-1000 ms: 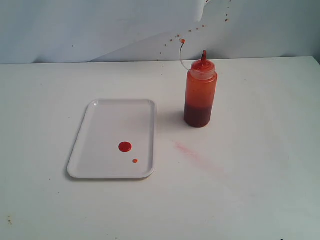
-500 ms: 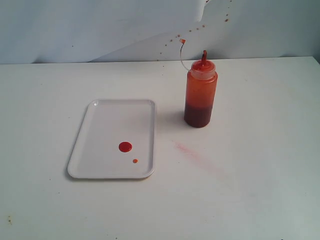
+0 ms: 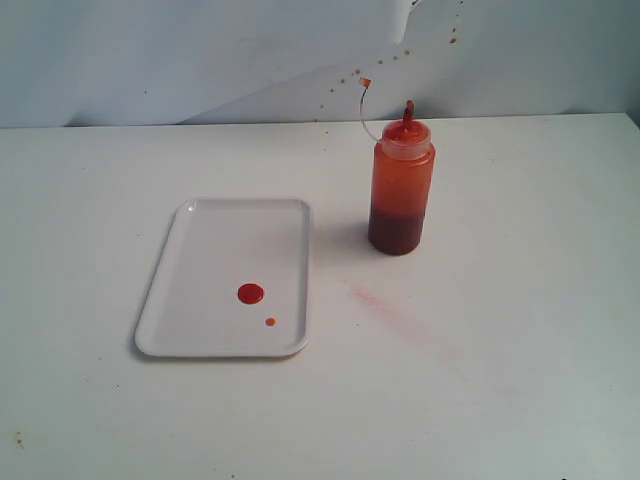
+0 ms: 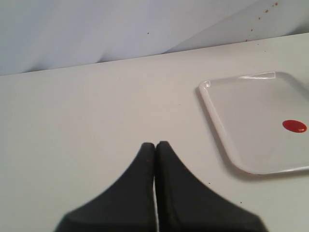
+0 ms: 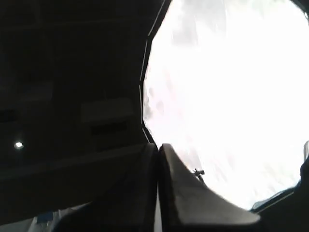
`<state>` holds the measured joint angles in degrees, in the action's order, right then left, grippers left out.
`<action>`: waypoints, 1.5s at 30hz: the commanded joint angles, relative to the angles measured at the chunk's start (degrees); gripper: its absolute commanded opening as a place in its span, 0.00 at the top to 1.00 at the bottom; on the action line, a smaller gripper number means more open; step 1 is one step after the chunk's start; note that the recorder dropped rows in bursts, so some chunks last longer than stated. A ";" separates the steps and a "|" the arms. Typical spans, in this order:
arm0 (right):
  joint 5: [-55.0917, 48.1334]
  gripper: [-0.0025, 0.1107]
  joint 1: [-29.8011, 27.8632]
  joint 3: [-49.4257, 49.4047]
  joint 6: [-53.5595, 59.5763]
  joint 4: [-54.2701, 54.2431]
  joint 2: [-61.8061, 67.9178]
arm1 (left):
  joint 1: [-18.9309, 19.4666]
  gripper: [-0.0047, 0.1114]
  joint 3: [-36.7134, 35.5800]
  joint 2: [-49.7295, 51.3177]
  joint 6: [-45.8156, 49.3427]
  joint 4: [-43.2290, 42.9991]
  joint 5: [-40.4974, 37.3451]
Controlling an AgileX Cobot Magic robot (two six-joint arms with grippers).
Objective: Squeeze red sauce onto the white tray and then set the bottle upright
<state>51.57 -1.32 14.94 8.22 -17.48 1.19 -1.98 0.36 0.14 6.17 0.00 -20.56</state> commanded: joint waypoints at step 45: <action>-52.30 0.98 0.28 -5.64 -0.09 12.36 -1.19 | 0.04 0.96 -0.36 -0.14 0.08 0.00 0.68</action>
<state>0.43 -1.32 11.98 8.22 -4.46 0.16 -1.98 0.36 0.14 6.17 0.00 -20.56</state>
